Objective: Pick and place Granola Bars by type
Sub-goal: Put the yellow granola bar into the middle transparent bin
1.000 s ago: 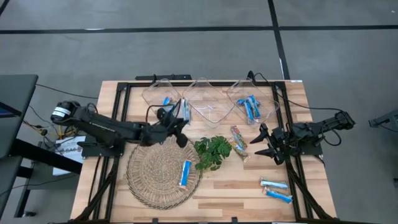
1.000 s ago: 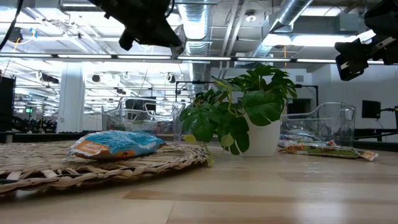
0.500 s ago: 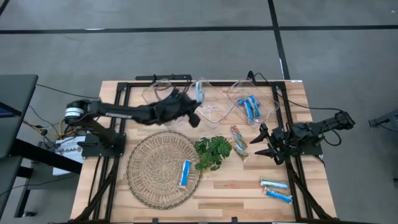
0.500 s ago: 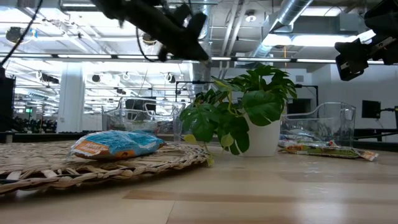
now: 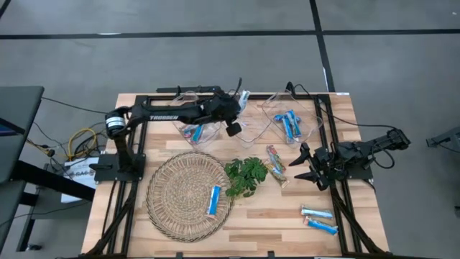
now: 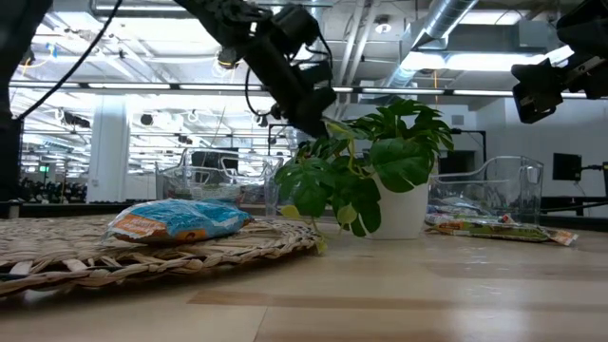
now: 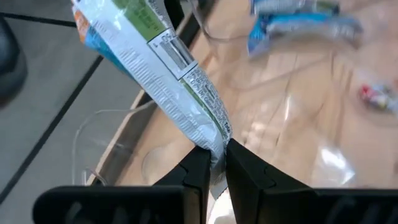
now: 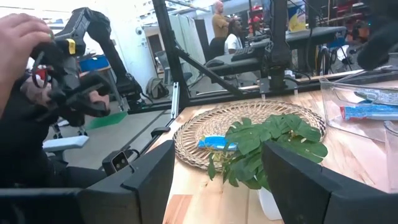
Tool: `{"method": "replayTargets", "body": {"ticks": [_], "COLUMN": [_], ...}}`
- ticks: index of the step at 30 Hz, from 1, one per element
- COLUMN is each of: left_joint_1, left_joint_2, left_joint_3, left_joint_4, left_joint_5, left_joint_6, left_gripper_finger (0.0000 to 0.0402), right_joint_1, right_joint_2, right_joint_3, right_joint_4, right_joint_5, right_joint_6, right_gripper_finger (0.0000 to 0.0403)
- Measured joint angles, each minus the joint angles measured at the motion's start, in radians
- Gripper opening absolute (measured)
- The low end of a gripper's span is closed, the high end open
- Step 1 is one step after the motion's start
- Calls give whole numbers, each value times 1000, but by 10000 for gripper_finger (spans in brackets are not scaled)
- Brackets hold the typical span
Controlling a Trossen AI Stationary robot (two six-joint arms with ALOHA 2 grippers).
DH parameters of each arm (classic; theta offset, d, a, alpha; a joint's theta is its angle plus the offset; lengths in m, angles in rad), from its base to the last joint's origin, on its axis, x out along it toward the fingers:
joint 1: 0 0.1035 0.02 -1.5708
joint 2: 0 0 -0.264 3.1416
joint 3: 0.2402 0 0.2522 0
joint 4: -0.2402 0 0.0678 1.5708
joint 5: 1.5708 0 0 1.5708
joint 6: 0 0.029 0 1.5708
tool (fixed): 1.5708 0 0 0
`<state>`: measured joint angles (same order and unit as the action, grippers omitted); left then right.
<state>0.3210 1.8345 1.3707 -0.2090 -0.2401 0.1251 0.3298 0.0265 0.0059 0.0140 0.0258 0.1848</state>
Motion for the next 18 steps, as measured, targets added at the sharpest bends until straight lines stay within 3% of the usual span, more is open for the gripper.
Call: {"method": "replayTargets", "body": {"ticks": [7, 13, 18], "left_joint_1": [13, 18, 20], "left_joint_2": [42, 60, 65], "left_joint_3": [9, 9, 9], "left_joint_4": [-19, -3, -12], "left_joint_5": [80, 87, 87], "left_joint_6": [82, 78, 59], "left_gripper_finger": [36, 38, 69], "right_joint_1": [0, 0, 0], "right_joint_2": [0, 0, 0], "right_joint_3": [0, 0, 0], "right_joint_4": [0, 0, 0], "right_joint_5": [0, 0, 0], "right_joint_6": [0, 0, 0], "right_gripper_finger": [232, 232, 232]}}
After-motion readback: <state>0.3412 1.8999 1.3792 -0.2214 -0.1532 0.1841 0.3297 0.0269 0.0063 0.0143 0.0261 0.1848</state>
